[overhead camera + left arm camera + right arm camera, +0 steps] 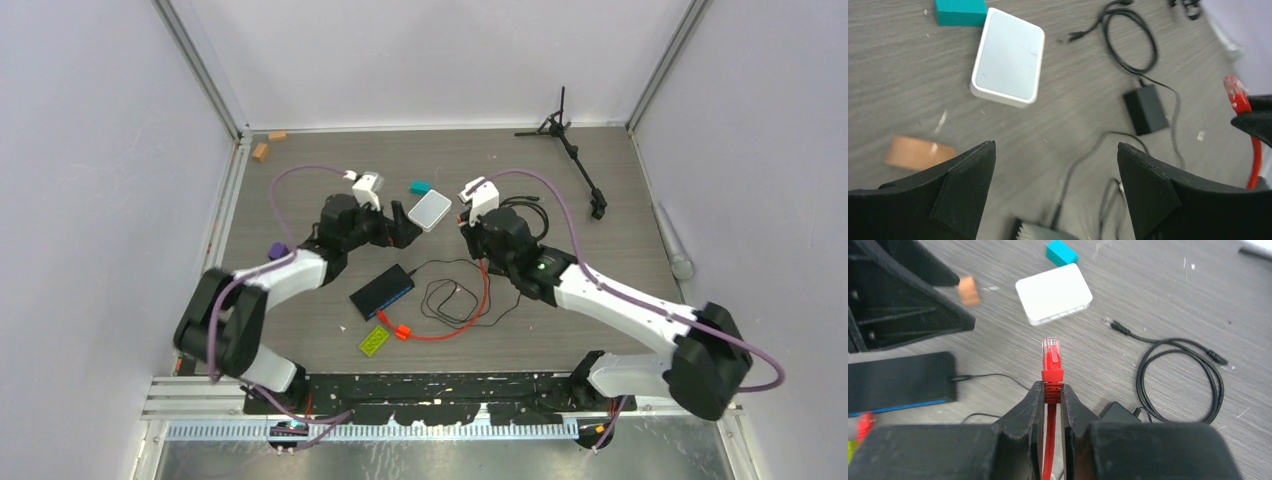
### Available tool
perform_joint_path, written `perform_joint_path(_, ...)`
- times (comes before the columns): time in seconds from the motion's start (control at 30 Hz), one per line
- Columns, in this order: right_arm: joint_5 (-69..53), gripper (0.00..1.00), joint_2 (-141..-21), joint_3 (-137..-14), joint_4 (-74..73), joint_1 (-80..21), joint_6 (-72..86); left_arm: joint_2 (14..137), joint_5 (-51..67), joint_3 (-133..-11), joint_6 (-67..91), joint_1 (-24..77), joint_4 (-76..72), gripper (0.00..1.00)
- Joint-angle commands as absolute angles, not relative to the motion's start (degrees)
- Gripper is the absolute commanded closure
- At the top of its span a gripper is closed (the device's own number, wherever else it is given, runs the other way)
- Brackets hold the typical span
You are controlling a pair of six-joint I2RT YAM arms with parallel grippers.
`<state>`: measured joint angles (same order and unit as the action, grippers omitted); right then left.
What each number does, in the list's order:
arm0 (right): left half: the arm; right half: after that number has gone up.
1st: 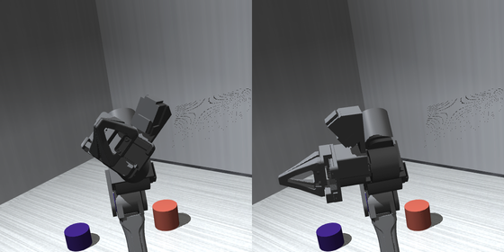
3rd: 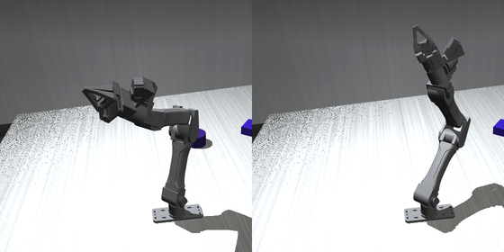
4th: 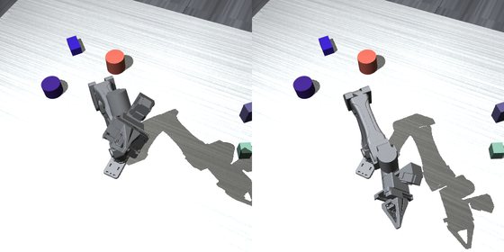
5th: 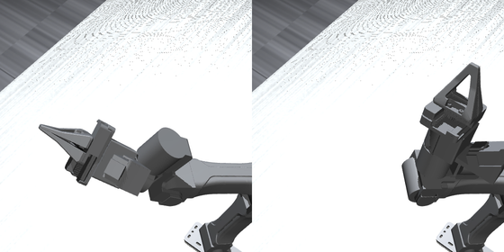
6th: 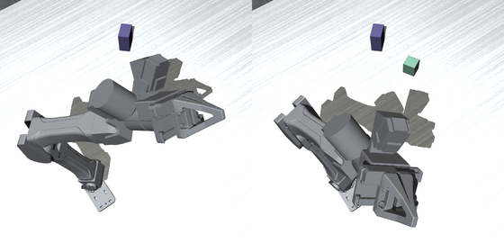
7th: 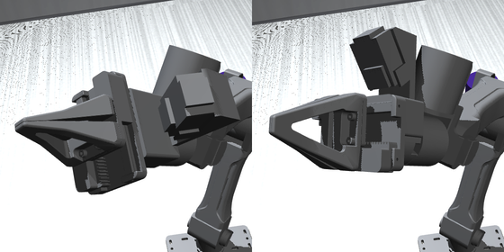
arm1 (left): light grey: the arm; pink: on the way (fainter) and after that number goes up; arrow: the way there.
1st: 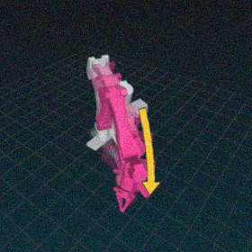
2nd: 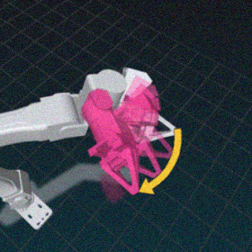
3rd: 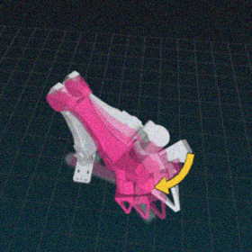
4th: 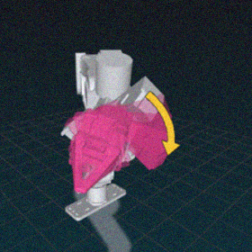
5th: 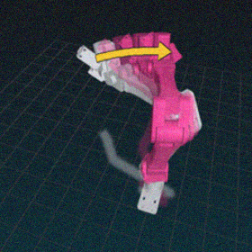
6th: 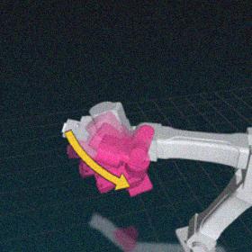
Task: Insert the plug into the switch port
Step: Adjust the switch port at the center of the board.
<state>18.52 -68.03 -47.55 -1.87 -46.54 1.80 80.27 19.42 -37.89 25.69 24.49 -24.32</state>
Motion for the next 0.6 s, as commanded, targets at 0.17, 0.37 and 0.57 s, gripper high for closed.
perform_joint_path(0.17,6.48,1.00,-84.46,-54.73,4.43,-33.97,6.59,105.60,16.12,-60.68,17.57,24.26,-25.72,0.11)
perform_joint_path(0.37,3.99,1.00,-90.08,-55.90,7.16,-30.71,10.54,114.87,6.82,-72.42,15.99,25.05,-17.90,0.12)
perform_joint_path(0.57,1.47,0.99,-88.69,-52.70,8.53,-30.64,11.95,122.73,-2.13,-84.77,16.05,27.80,-3.37,0.16)
